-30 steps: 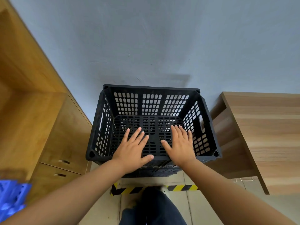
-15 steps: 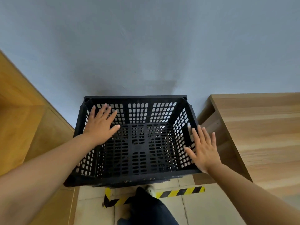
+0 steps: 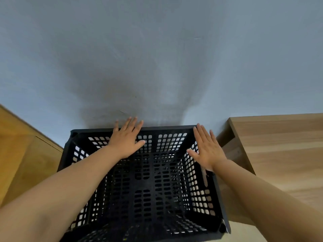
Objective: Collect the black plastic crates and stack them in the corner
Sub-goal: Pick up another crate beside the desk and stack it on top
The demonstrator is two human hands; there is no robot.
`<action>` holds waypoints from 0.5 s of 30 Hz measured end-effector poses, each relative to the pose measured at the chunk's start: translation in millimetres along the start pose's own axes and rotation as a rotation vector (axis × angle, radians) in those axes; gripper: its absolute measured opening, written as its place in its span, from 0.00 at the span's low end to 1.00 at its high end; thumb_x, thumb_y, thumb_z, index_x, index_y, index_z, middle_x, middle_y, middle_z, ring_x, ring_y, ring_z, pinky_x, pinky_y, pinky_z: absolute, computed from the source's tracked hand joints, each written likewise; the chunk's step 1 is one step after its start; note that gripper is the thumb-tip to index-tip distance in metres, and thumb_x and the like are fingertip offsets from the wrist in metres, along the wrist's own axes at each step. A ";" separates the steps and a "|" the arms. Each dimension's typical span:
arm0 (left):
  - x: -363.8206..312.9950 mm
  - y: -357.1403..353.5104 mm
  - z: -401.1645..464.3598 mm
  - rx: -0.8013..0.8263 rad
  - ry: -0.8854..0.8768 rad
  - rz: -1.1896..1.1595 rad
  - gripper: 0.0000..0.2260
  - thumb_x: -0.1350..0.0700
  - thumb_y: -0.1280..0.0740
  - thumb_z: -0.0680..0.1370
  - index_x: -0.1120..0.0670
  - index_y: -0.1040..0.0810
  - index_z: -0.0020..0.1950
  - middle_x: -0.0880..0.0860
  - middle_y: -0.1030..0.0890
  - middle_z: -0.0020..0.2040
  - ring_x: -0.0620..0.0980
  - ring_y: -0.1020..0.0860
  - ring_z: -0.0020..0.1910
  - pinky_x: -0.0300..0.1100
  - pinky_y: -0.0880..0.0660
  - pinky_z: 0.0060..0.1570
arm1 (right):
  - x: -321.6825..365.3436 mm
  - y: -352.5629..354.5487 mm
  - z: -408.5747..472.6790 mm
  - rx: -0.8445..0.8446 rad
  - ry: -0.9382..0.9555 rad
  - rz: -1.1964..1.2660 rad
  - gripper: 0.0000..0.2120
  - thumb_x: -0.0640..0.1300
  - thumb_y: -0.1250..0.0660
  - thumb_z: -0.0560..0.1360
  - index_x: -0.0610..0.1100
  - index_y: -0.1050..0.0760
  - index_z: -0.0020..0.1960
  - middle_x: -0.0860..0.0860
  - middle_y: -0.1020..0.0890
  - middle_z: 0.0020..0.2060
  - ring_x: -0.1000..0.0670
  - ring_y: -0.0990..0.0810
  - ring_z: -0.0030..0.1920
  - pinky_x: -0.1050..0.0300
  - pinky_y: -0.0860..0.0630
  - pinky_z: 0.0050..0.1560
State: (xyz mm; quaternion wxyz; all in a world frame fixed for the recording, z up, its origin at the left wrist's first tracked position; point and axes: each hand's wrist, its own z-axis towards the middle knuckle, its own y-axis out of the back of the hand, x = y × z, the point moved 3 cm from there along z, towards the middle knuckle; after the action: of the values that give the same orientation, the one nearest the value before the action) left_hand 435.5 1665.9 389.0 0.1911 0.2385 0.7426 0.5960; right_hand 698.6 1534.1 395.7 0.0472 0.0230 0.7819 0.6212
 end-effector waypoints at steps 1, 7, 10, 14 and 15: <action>-1.2 -0.9 3.2 -0.001 0.009 0.000 0.34 0.35 0.51 0.78 0.48 0.64 0.76 0.53 0.62 0.78 0.52 0.62 0.77 0.61 0.63 0.72 | 0.5 0.7 10.5 -0.003 0.018 -0.001 0.40 0.68 0.60 0.74 0.44 0.71 0.72 0.47 0.68 0.73 0.48 0.70 0.74 0.49 0.67 0.74; 1.3 -7.1 5.4 -0.034 0.018 0.012 0.36 0.35 0.48 0.77 0.47 0.62 0.77 0.53 0.58 0.79 0.53 0.59 0.77 0.60 0.61 0.71 | 4.7 -1.6 31.9 -0.065 0.012 0.048 0.37 0.63 0.53 0.77 0.46 0.71 0.72 0.50 0.68 0.73 0.50 0.70 0.73 0.54 0.66 0.72; 7.8 -2.1 2.9 -0.020 -0.056 -0.001 0.35 0.37 0.48 0.77 0.48 0.61 0.77 0.52 0.57 0.79 0.51 0.58 0.77 0.58 0.60 0.73 | 6.5 0.4 30.4 -0.050 0.004 0.029 0.38 0.63 0.52 0.77 0.46 0.71 0.72 0.50 0.68 0.73 0.49 0.69 0.74 0.52 0.64 0.74; 56.8 3.6 -14.9 -0.025 -0.050 0.041 0.34 0.38 0.48 0.78 0.49 0.58 0.78 0.52 0.52 0.79 0.50 0.55 0.78 0.54 0.63 0.72 | 10.1 4.7 27.5 0.003 -0.031 -0.011 0.38 0.62 0.52 0.77 0.46 0.73 0.72 0.49 0.68 0.74 0.48 0.70 0.74 0.49 0.63 0.75; 76.5 3.6 -23.0 -0.029 -0.013 0.057 0.34 0.38 0.48 0.78 0.49 0.57 0.78 0.53 0.50 0.79 0.50 0.54 0.78 0.53 0.65 0.72 | 12.2 6.7 26.5 0.019 -0.042 -0.021 0.38 0.62 0.52 0.78 0.45 0.73 0.72 0.48 0.67 0.74 0.48 0.70 0.73 0.48 0.62 0.75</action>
State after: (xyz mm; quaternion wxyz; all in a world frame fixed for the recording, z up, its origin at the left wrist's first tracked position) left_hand 360.6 1692.8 397.5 0.1821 0.2605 0.7255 0.6104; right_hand 689.0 1562.4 395.8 0.0701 0.0282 0.7869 0.6124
